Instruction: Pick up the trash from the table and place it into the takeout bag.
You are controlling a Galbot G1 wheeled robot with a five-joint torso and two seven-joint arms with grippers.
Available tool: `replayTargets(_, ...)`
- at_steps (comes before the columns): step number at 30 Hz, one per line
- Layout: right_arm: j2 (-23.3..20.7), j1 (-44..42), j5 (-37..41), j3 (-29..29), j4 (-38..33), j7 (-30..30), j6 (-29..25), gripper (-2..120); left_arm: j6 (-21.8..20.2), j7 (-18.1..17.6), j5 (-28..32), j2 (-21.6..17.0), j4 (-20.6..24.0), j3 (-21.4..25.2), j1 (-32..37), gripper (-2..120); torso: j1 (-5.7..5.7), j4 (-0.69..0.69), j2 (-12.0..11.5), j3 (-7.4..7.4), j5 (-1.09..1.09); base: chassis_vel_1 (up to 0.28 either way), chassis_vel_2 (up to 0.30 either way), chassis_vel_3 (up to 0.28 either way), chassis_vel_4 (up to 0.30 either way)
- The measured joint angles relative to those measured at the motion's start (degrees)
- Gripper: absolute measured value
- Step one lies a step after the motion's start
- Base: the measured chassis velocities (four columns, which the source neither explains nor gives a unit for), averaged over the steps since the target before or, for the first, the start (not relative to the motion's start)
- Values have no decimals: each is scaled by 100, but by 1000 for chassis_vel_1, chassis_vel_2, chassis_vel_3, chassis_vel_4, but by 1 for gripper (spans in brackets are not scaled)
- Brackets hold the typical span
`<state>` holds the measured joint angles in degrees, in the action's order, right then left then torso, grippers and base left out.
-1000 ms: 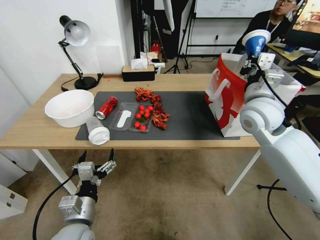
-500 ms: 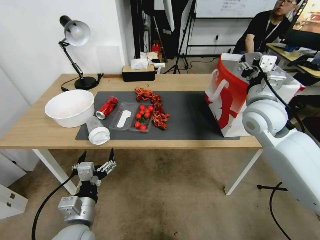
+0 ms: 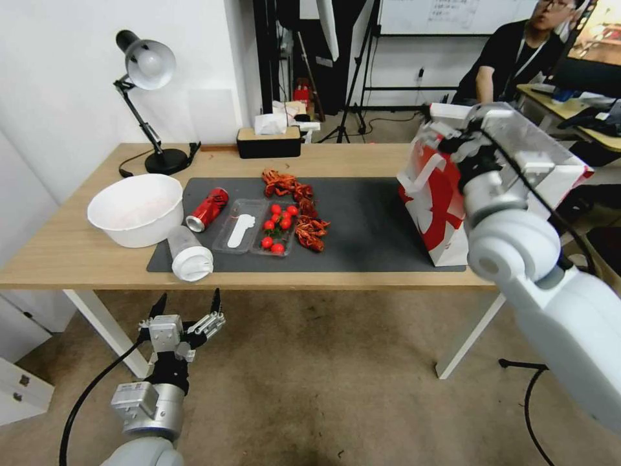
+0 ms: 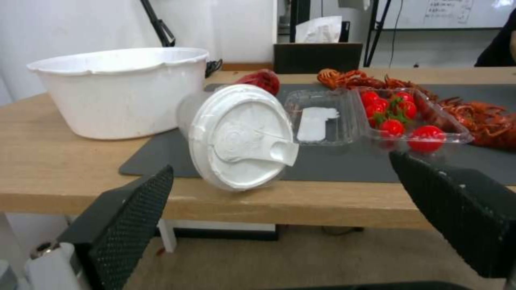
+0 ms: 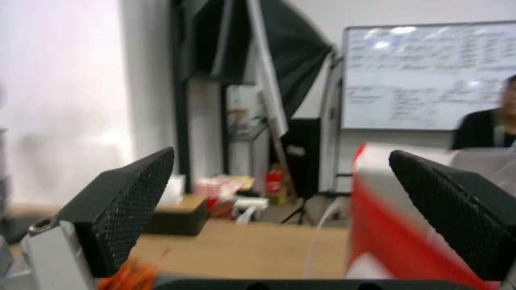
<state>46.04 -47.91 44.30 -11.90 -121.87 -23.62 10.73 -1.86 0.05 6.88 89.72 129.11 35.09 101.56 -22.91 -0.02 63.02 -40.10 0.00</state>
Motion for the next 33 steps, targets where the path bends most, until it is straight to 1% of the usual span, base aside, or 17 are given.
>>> replayTargets(3, -155, -477, -128, -65, -83, 574, -326, 100, 19, 10, 8, -12, -33, 23, 1, 100, 0, -1, 0, 0, 0, 0, 0, 0, 0)
replayTargets(4, -155, -477, -128, -65, -83, 574, -326, 100, 19, 10, 8, -12, -33, 23, 1, 100, 0, -1, 0, 0, 0, 0, 0, 0, 0)
replayTargets(6, -208, -580, -171, -32, -94, 855, -515, 100, 53, 11, 9, 23, -34, 59, 20, 100, 0, 2, 0, 0, -1, 0, 0, 0, 0)
replayTargets(9, -220, -658, -220, 31, -116, 961, -618, 100, 70, 10, 4, 87, -23, 68, 25, 100, 0, 3, 0, 0, 0, 0, 0, 0, 0)
replayTargets(12, -202, -808, -321, 61, -153, 954, -676, 100, 87, 10, -12, 158, 0, 65, 37, 100, 0, 2, 0, -1, -1, 0, 0, 0, 0)
replayTargets(17, -99, -1271, -638, 5, -197, 797, -980, 100, 158, 12, -35, 191, -9, 61, 62, 100, 0, 2, 0, 0, 0, 0, 0, 0, 0)
replayTargets(18, 9, -1630, -773, -104, -228, 760, -1208, 100, 173, 14, -29, 184, -29, 73, 74, 100, 0, 2, 0, 0, 0, 0, 0, 0, 0)
replayTargets(19, 9, -1630, -773, -104, -228, 760, -1208, 100, 173, 14, -29, 184, -29, 73, 74, 100, 0, 2, 0, 0, 0, 0, 0, 0, 0)
replayTargets(22, 209, -2273, -983, -350, -254, 733, -1580, 100, 190, 15, -6, 164, -46, 100, 85, 100, 0, 1, 0, 0, -2, 0, 0, 0, 0)
replayTargets(23, 209, -2273, -983, -350, -254, 733, -1580, 100, 190, 15, -6, 164, -46, 100, 85, 100, 0, 1, 0, 0, -2, 0, 0, 0, 0)
replayTargets(24, 301, -2566, -1104, -413, -253, 720, -1726, 100, 195, 15, -1, 161, -51, 104, 85, 100, 0, 1, 0, 0, 1, 0, 0, 0, 0)
replayTargets(27, 545, -3116, -1393, -514, -204, 642, -2110, 100, 204, 15, 5, 168, -58, 104, 85, 100, 0, 0, 0, 0, 0, 0, 0, 0, 0)
replayTargets(28, 545, -3116, -1393, -514, -204, 642, -2110, 100, 204, 15, 5, 168, -58, 104, 85, 100, 0, 0, 0, 0, 0, 0, 0, 0, 0)
replayTargets(31, 757, -3532, -1621, -573, -175, 558, -2365, 100, 208, 15, 5, 172, -58, 99, 85, 100, 0, 3, 0, 0, -2, 0, 0, 0, 0)
replayTargets(33, 819, -3663, -1702, -573, -167, 523, -2438, 100, 208, 14, 6, 172, -58, 97, 85, 100, 0, 3, 0, 0, 0, 0, 0, 0, 0)
